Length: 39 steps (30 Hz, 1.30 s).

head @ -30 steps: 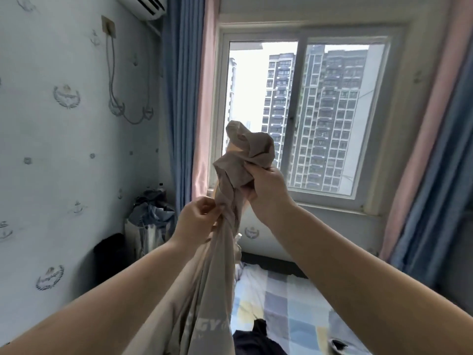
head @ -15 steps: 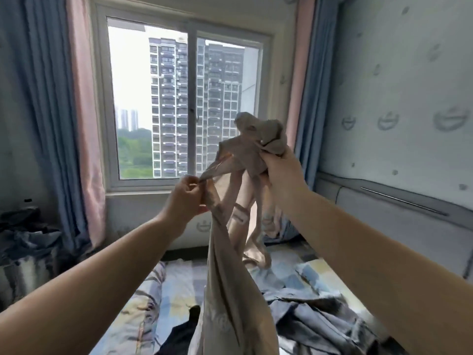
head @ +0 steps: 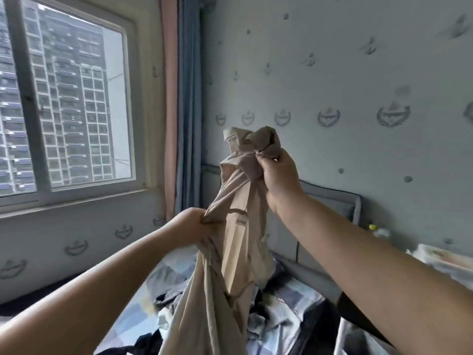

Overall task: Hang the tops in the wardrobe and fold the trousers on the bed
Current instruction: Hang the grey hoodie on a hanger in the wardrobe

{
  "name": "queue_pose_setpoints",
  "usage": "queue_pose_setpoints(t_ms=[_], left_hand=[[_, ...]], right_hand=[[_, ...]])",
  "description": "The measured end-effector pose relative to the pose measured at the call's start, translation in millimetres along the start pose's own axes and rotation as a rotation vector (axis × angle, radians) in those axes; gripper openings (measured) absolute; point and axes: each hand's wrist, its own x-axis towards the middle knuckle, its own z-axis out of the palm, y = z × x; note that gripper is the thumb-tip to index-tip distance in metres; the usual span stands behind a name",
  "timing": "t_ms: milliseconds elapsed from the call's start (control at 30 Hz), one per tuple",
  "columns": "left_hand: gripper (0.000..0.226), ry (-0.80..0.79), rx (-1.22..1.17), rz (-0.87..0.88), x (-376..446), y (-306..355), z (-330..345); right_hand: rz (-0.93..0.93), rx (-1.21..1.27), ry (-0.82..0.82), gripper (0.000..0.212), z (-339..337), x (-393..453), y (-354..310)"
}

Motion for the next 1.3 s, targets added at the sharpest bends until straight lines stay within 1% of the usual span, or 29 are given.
queue_pose_setpoints(t_ms=[100,167,267,333,433,533,600,633,700,767,800,833,933,967,1067,1100,1200,1300], left_hand=[[0.03,-0.111,-0.359,-0.03,8.0,19.1,28.6],[0.025,-0.192,-0.575,-0.047,9.1,35.5,46.7],[0.026,-0.357,-0.887,-0.032,5.2,74.6,77.4],[0.028,-0.41,-1.035,-0.032,-1.3,104.4,97.0],[0.025,-0.469,-1.164,-0.03,-17.8,156.7,124.8],[0.023,-0.523,-1.24,0.002,-37.2,205.3,148.3],[0.023,-0.557,-1.266,0.01,-53.3,239.3,163.6],[0.024,-0.575,-1.273,0.023,-60.5,254.7,171.4],[0.025,-0.623,-1.289,0.046,-73.8,282.7,184.8],[0.026,-0.682,-1.318,0.056,-88.6,312.6,200.7],[0.027,-0.713,-1.335,0.07,-96.0,327.4,207.8],[0.028,-0.746,-1.348,0.084,-104.0,343.3,215.7],[0.032,-0.848,-1.375,0.122,-127.9,391.4,240.1],[0.031,-0.883,-1.385,0.138,-136.2,407.3,247.1],[0.032,-0.966,-1.387,0.166,-158.0,452.7,269.2],[0.033,-1.001,-1.382,0.179,-164.8,467.1,276.0],[0.031,-1.079,-1.38,0.232,-181.7,509.5,300.0],[0.025,-1.074,-1.325,0.287,-189.0,548.2,325.1]], right_hand=[[-0.02,-0.045,0.113,0.01,-45.2,2.0,-10.7],[-0.039,-0.073,0.168,0.011,-74.4,0.3,-19.7],[-0.059,-0.091,0.27,0.012,-122.5,-7.9,-36.8],[-0.046,-0.1,0.318,0.011,-153.4,-15.7,-50.7],[-0.021,-0.158,0.38,0.015,-203.7,-31.9,-74.5],[0.02,-0.147,0.395,0.015,-251.5,-54.7,-92.9],[0.06,-0.133,0.368,0.011,-284.9,-73.3,-102.6],[0.085,-0.136,0.356,0.012,-301.8,-82.9,-106.2],[0.141,-0.155,0.361,0.022,-330.5,-103.1,-111.9],[0.19,-0.262,0.397,0.048,-360.2,-127.8,-121.9],[0.205,-0.329,0.407,0.057,-374.0,-139.8,-127.0],[0.208,-0.376,0.396,0.055,-388.0,-153.2,-133.7],[0.268,-0.416,0.303,0.017,-423.1,-194.1,-156.3],[0.29,-0.453,0.287,0.014,-433.7,-207.3,-164.0],[0.316,-0.545,0.285,0.023,-467.5,-242.3,-184.4],[0.31,-0.561,0.313,0.025,-477.6,-252.6,-191.3],[0.226,-0.593,0.48,0.031,-511.5,-277.4,-212.9],[0.079,-0.651,0.65,0.024,-544.6,-292.7,-233.3]])
